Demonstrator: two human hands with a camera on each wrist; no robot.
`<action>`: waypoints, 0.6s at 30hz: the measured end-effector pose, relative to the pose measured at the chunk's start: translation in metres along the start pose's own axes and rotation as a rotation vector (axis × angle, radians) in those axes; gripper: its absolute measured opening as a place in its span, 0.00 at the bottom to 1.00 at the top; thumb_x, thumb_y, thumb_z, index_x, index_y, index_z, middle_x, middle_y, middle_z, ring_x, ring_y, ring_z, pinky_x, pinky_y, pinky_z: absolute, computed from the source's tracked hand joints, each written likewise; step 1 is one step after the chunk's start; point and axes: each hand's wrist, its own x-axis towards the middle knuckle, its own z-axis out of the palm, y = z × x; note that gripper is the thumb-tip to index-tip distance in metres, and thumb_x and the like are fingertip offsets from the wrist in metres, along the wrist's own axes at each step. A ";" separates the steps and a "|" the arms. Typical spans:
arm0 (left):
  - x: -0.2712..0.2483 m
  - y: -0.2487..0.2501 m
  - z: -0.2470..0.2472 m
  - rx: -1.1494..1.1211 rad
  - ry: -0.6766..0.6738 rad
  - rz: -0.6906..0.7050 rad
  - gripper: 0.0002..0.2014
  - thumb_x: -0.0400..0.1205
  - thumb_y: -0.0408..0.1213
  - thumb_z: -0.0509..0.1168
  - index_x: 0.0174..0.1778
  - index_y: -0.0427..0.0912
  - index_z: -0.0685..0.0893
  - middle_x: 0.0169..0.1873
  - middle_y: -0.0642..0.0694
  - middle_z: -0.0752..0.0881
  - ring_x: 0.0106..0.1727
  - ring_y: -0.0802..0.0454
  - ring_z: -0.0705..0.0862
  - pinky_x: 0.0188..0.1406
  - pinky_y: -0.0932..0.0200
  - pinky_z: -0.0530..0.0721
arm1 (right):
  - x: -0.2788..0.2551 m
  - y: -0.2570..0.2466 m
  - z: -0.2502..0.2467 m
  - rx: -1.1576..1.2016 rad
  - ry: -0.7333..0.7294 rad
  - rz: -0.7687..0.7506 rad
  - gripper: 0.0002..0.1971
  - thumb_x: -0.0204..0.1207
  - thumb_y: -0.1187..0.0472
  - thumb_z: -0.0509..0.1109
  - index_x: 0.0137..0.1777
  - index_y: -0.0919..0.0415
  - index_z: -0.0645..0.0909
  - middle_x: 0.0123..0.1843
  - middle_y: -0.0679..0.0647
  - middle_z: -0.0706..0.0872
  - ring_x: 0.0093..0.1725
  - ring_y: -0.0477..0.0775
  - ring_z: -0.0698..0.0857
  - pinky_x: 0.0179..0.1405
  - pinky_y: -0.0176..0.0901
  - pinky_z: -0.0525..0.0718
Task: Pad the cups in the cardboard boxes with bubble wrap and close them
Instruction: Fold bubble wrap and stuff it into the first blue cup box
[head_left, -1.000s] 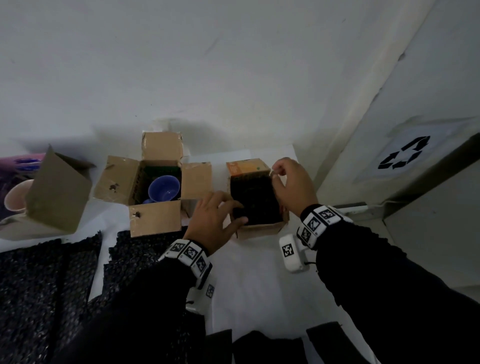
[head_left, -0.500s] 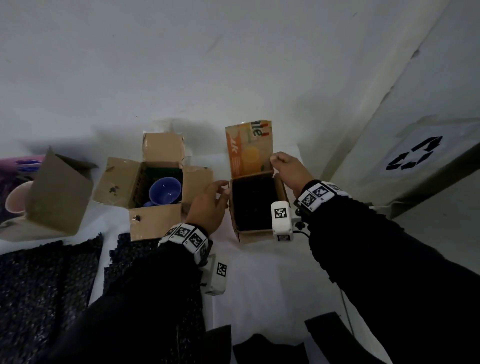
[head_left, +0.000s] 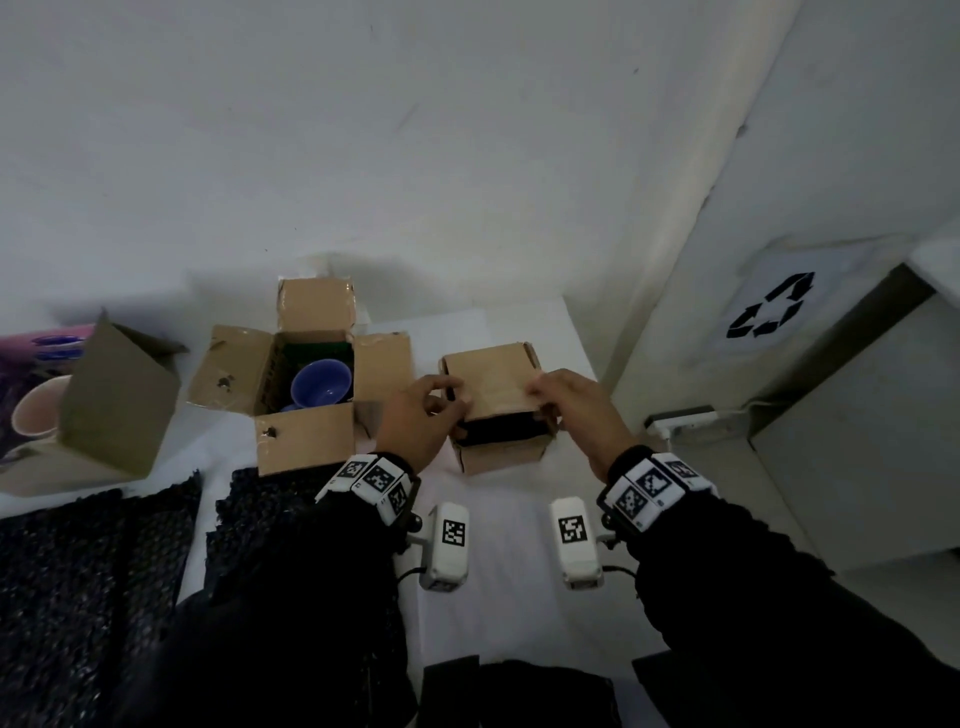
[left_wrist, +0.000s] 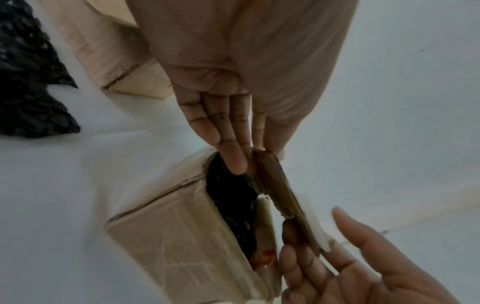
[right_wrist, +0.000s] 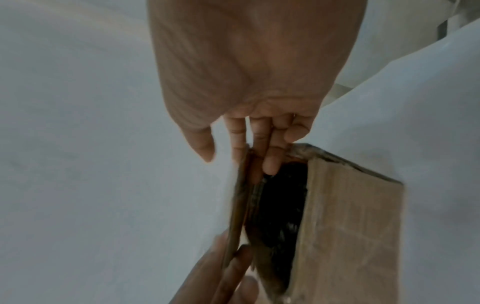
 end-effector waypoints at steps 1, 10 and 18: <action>-0.002 -0.002 0.002 -0.004 -0.008 -0.001 0.10 0.81 0.38 0.70 0.57 0.41 0.83 0.36 0.41 0.89 0.30 0.56 0.88 0.30 0.68 0.81 | -0.005 0.002 0.003 0.005 0.008 0.008 0.08 0.78 0.57 0.71 0.47 0.63 0.83 0.43 0.54 0.87 0.34 0.49 0.86 0.24 0.28 0.75; -0.019 -0.015 0.004 0.292 -0.021 0.167 0.09 0.78 0.41 0.71 0.52 0.54 0.84 0.36 0.54 0.87 0.37 0.55 0.85 0.43 0.56 0.85 | -0.031 0.025 0.030 0.264 0.160 0.099 0.20 0.69 0.71 0.77 0.47 0.57 0.68 0.46 0.65 0.86 0.30 0.54 0.89 0.28 0.40 0.82; -0.035 -0.029 0.005 0.567 -0.044 0.371 0.21 0.76 0.38 0.72 0.66 0.52 0.82 0.48 0.49 0.78 0.50 0.48 0.79 0.51 0.49 0.82 | -0.037 0.038 0.029 0.311 0.097 0.157 0.11 0.71 0.65 0.74 0.47 0.58 0.73 0.44 0.61 0.88 0.40 0.56 0.88 0.39 0.45 0.80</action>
